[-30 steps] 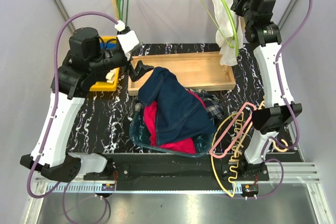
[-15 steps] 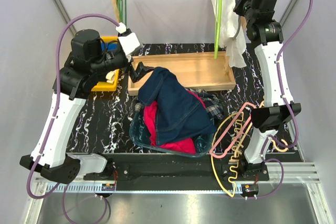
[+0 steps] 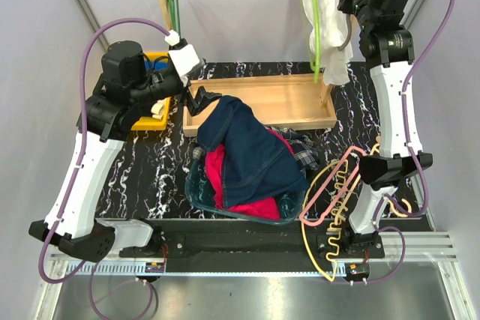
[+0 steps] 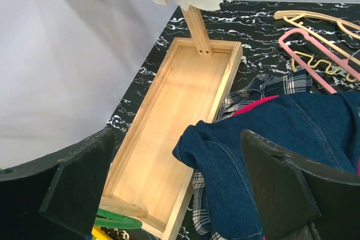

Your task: Remove the skirt from the hanger

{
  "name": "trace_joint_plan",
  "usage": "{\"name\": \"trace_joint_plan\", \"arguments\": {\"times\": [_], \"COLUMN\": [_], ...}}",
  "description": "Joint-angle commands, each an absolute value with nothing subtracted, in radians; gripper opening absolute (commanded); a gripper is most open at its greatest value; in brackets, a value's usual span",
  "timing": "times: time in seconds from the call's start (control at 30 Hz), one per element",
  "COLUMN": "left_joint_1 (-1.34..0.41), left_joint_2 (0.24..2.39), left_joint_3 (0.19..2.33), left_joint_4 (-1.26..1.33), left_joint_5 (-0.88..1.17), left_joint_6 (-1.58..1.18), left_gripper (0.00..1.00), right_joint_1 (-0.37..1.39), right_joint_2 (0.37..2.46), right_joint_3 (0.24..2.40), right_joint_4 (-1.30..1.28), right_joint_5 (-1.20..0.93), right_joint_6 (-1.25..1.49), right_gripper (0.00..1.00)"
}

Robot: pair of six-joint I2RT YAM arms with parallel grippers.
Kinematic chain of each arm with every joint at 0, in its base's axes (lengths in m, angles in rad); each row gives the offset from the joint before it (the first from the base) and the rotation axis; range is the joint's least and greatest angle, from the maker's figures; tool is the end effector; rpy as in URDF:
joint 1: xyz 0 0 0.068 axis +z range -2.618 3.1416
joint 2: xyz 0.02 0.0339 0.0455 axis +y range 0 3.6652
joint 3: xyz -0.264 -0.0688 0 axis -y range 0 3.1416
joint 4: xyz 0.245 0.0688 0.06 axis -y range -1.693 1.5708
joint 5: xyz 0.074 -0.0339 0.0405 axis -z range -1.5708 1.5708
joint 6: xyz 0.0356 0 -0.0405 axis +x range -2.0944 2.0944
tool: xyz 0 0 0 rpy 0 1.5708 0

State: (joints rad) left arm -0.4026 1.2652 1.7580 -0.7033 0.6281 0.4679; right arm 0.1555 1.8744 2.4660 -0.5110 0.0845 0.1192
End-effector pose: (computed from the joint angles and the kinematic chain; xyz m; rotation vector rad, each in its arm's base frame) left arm 0.2021 -0.1088 0.5126 1.1285 1.3613 -0.5100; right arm 0.3738 0.0556 0.5607 0.0413 1.4919 0.1589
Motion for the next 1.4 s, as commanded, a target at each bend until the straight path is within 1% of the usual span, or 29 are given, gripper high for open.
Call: {"name": "trace_joint_plan", "arguments": {"times": [0.0,0.03,0.07,0.1,0.13,0.23,0.33,0.47,0.6,0.67,0.77,0.8,0.83,0.87,0.9,0.93,1.0,1.13,1.3,1.37], "left_joint_1": [-0.399,-0.399,-0.399,-0.399,-0.399,-0.4,-0.399,-0.399,-0.399,-0.399,-0.399,-0.4,-0.403,-0.405,-0.406,-0.408,-0.411,-0.426,-0.457,-0.465], "left_joint_2": [1.267,1.264,1.262,1.261,1.256,1.256,1.265,1.285,1.31,1.313,1.302,1.296,1.298,1.305,1.324,1.337,1.368,1.391,1.404,1.405], "left_joint_3": [1.766,1.764,1.763,1.76,1.758,1.756,1.766,1.795,1.818,1.807,1.744,1.711,1.703,1.706,1.716,1.729,1.759,1.766,1.77,1.778], "left_joint_4": [-0.643,-0.638,-0.635,-0.634,-0.629,-0.623,-0.62,-0.611,-0.577,-0.505,-0.32,-0.269,-0.194,-0.172,-0.151,-0.147,-0.135,-0.109,-0.109,-0.107], "left_joint_5": [0.66,0.657,0.657,0.657,0.658,0.664,0.675,0.706,0.778,0.821,0.86,0.87,0.885,0.89,0.896,0.917,0.937,0.997,1.04,1.048], "left_joint_6": [0.448,0.448,0.446,0.446,0.448,0.446,0.448,0.417,0.327,0.216,0.065,0.036,0.013,-0.032,-0.049,-0.064,-0.107,-0.179,-0.21,-0.218], "left_gripper": [0.99,0.99,0.99,0.99,0.99,0.99,0.99,0.99,0.99,0.99,0.99,0.99,0.99,0.99,0.99,0.99,0.99,0.99,0.99,0.99], "right_joint_1": [0.164,0.164,0.166,0.167,0.167,0.167,0.169,0.167,0.172,0.172,0.172,0.172,0.17,0.172,0.172,0.172,0.172,0.155,0.117,0.109], "right_joint_2": [1.665,1.626,1.585,1.492,1.442,1.254,1.131,1.033,0.947,0.917,0.821,0.733,0.674,0.611,0.488,0.435,0.341,0.388,0.586,0.656], "right_joint_3": [2.397,2.278,2.211,2.142,2.002,1.773,1.689,1.681,1.69,1.683,1.6,1.557,1.464,1.415,1.369,1.301,1.278,1.356,1.578,1.63], "right_joint_4": [-0.39,-0.396,-0.406,-0.411,-0.414,-0.431,-0.55,-0.795,-0.902,-0.943,-1.001,-1.003,-1.0,-0.985,-0.979,-0.977,-0.986,-0.934,-0.783,-0.732], "right_joint_5": [0.031,0.017,0.006,0.005,0.015,0.005,-0.053,-0.104,-0.196,-0.294,-0.324,-0.321,-0.293,-0.284,-0.285,-0.273,-0.267,-0.33,-0.449,-0.477], "right_joint_6": [0.103,0.11,0.133,0.133,0.141,0.178,0.227,0.224,0.229,0.226,0.174,0.161,0.149,0.128,0.114,0.109,0.113,0.15,0.178,0.193], "right_gripper": [0.0,0.0,0.0,0.0,0.0,0.0,0.0,0.0,0.0,0.0,0.0,0.0,0.0,0.0,0.0,0.0,0.0,0.0,0.0,0.0]}}
